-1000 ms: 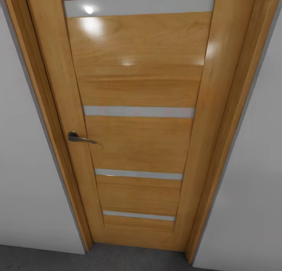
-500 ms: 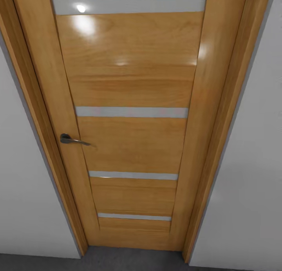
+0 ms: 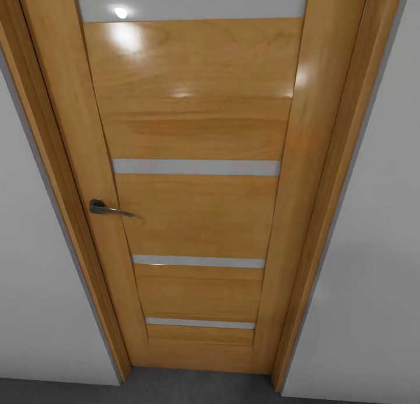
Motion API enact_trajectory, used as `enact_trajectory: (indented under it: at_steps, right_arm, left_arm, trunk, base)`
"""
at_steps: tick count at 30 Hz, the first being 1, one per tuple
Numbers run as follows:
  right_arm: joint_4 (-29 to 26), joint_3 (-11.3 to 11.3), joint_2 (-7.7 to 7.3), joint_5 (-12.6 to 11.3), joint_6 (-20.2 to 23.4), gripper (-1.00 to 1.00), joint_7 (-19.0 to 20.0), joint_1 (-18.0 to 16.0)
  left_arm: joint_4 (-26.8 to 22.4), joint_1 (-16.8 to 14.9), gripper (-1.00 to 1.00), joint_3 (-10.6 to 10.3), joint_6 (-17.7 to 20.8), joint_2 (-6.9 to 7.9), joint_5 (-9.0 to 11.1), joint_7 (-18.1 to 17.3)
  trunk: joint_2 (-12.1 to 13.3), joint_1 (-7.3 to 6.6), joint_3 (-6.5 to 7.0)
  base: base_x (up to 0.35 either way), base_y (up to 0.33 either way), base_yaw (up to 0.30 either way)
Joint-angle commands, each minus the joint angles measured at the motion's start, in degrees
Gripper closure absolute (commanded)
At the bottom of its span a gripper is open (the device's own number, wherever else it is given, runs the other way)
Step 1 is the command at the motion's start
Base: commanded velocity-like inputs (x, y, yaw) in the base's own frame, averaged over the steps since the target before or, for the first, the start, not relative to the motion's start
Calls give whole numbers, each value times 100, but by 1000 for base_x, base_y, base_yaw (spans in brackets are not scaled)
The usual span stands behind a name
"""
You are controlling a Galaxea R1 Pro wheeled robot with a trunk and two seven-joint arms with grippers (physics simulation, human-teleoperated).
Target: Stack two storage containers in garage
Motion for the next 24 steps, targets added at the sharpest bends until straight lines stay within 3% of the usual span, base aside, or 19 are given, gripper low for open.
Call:
enact_trajectory:
  at_steps: [1, 24]
  right_arm:
    - [10, 4, -1, 6, -27, -100, 2, -5]
    - [-2, 5, -41, -4, -23, -100, 9, -5]
  left_arm:
    - [-3, -1, -100, 3, -14, 0, 7, 2]
    - [-1, -1, -100, 3, -14, 0, 7, 2]
  trunk:
    - [-3, 0, -5]
    - [-3, 0, -5]
  base:
    - [0, 0, 0]
    - [0, 0, 0]
